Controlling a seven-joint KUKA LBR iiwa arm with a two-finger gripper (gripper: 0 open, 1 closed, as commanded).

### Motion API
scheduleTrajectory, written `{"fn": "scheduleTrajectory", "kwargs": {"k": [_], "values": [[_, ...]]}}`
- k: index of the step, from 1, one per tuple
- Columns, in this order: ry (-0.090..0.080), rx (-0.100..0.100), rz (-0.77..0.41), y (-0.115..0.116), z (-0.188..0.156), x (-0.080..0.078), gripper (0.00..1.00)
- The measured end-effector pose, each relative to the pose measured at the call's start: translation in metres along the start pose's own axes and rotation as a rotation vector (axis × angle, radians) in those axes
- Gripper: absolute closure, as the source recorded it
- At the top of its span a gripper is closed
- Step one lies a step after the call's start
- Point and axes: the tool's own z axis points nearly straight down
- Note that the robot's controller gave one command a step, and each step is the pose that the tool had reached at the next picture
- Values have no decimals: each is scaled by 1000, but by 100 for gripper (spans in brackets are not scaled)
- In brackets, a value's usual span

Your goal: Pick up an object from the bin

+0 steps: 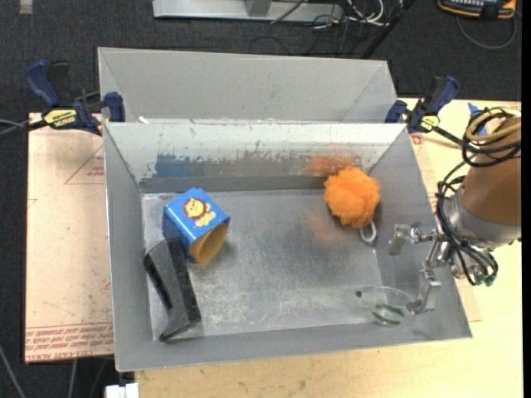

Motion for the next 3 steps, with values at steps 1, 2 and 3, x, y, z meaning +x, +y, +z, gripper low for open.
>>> {"fn": "scheduleTrajectory", "kwargs": {"k": [1,2,3], "values": [[-8,2,-4,1,-4,-2,0],[-10,2,-90,4,41,-3,0],[-3,0,-284,2,65,0,0]]}}
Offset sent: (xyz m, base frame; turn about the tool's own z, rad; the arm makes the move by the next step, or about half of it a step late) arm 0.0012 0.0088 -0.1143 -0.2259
